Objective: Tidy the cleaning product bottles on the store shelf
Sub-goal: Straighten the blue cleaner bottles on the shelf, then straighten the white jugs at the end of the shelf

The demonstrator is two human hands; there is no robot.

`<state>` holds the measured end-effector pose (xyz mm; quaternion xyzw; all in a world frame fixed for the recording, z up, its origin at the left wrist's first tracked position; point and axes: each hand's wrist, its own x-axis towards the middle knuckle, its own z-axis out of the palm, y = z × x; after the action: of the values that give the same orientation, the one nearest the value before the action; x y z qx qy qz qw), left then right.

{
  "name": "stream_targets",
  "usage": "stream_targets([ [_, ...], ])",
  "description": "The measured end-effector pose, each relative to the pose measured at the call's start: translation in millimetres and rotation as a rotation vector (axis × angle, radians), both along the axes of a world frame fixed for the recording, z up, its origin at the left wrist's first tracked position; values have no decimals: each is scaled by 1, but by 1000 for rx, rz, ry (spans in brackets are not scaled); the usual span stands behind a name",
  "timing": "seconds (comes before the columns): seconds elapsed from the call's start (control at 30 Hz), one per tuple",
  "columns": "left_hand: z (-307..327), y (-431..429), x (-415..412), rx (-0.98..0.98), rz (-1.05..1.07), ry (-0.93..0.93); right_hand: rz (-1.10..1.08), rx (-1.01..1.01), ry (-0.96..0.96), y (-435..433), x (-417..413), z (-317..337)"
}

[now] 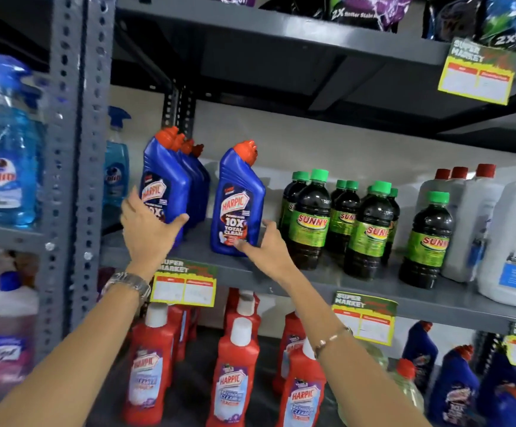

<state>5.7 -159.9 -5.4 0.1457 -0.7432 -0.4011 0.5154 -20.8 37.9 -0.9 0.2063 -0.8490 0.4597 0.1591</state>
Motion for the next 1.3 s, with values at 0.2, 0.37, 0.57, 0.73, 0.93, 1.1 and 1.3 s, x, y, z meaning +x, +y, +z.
stream_targets([
  [0.2, -2, -22, -2, -42, -197, -281, -49, -154, -93, -9, -16, 1],
  [0.37, -4, -29, -3, -55, -185, -269, -33, -153, -81, -7, -20, 0],
  [0.57, -8, -32, -4, -56, -201, -253, -23, -134, -82, -9, -20, 0],
  [0.73, -7, -31, -5, -44, -198, -249, -19, -126, -85, -8, -18, -1],
  [0.93, -8, 2, 4, -9, -22, -12, -42, -405, 156, 7, 9, -2],
  [1.1, 1, 75, 7, -178, -29, 291, -42, -462, 414, 67, 21, 0],
  [1.3, 14, 205, 5, -345, -218, 416, -261, -528, 594, 185, 19, 4],
])
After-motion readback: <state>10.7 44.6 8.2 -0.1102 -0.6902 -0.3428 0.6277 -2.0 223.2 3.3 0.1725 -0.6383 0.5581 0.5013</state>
